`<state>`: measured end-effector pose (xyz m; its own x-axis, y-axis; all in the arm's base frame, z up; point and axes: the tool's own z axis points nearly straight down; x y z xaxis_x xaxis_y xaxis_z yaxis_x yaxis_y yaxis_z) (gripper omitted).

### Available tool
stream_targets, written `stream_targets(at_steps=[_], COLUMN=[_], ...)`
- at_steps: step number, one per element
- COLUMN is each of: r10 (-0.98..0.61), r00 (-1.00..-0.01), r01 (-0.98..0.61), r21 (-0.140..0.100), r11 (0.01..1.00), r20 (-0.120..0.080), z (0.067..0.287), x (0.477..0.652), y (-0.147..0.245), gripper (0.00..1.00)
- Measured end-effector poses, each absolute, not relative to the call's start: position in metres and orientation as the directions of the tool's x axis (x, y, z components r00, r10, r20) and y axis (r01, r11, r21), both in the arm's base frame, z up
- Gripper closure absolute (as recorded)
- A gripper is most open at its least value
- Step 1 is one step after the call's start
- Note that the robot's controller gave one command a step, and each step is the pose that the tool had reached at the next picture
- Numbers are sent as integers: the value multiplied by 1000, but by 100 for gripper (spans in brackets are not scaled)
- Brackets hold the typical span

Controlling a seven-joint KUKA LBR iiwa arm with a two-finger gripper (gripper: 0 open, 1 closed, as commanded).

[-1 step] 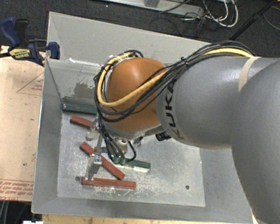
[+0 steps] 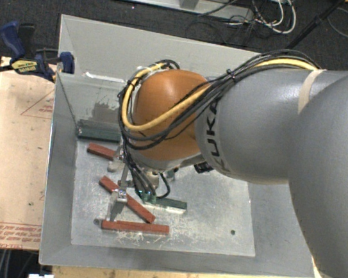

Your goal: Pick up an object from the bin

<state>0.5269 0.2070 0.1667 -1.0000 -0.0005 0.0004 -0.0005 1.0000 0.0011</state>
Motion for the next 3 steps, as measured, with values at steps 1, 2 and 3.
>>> stream_targets(at_steps=[1, 2, 3], r10=[29, 29, 50], r00=[-1000, -1000, -999], r01=[29, 29, 50], r21=[7, 7, 2], r11=[1000, 1000, 999], r20=[-12, -12, -2], z=[77, 77, 215], x=[512, 512, 497], y=[180, 180, 177], gripper=[100, 100, 100])
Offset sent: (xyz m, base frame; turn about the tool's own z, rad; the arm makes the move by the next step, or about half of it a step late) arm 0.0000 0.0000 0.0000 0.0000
